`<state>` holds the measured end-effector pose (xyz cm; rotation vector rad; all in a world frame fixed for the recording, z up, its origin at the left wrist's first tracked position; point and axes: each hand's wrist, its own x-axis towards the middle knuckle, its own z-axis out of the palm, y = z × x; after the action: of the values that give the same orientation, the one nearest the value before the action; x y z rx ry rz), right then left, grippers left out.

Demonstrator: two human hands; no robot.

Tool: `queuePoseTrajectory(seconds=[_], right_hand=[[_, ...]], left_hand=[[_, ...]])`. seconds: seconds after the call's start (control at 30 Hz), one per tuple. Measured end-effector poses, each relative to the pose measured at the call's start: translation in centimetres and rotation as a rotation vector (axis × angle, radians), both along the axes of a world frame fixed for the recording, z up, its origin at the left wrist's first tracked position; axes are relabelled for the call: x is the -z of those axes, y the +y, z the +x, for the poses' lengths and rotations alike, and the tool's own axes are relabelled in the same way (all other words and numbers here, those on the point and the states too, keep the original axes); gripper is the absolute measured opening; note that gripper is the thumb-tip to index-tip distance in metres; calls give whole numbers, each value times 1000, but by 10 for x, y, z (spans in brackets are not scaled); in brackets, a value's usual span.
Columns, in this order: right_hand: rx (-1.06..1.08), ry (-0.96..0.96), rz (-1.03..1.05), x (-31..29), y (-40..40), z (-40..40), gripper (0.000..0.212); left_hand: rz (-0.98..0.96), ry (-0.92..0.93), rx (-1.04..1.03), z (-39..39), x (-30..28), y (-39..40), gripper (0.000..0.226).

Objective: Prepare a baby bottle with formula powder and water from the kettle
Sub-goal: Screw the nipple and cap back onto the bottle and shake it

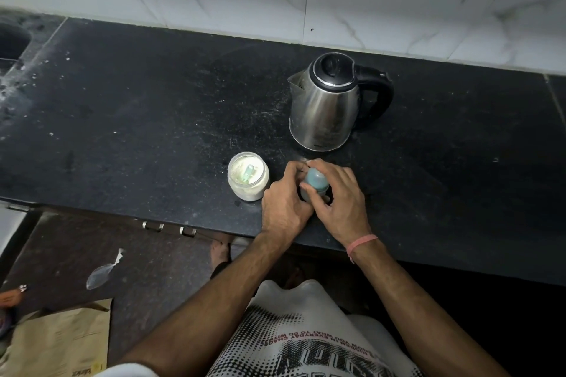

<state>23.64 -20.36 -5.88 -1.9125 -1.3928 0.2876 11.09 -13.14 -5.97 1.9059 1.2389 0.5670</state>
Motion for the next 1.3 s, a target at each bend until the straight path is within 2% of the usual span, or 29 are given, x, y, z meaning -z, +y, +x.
queuePoseTrajectory(seconds=[0.3, 0.57, 0.8, 0.9, 0.97, 1.03, 1.17, 1.23, 1.3], right_hand=[[-39, 79, -50, -13, 0, 5, 53], [11, 75, -48, -25, -14, 20, 57], [45, 110, -70, -28, -25, 27, 58], [38, 115, -64, -30, -27, 25, 62], [41, 62, -42, -34, -26, 22, 71], [39, -68, 28, -43, -24, 19, 74], [62, -235, 279, -68, -13, 0, 46], [28, -244, 317, -74, -6, -14, 32], [-65, -223, 269, -75, 0, -28, 20]], left_hand=[[70, 100, 101, 2, -10, 2, 49], [27, 42, 108, 21, -19, -12, 67], [9, 70, 178, 28, -18, -16, 69], [9, 48, 208, 24, -16, -15, 77], [7, 14, 241, 16, -13, -14, 86], [62, -11, 252, 3, -12, -13, 89], [291, -49, 145, -35, -16, -14, 68], [407, -58, 38, -51, -17, -13, 53], [471, -31, -111, -59, -16, -7, 54]])
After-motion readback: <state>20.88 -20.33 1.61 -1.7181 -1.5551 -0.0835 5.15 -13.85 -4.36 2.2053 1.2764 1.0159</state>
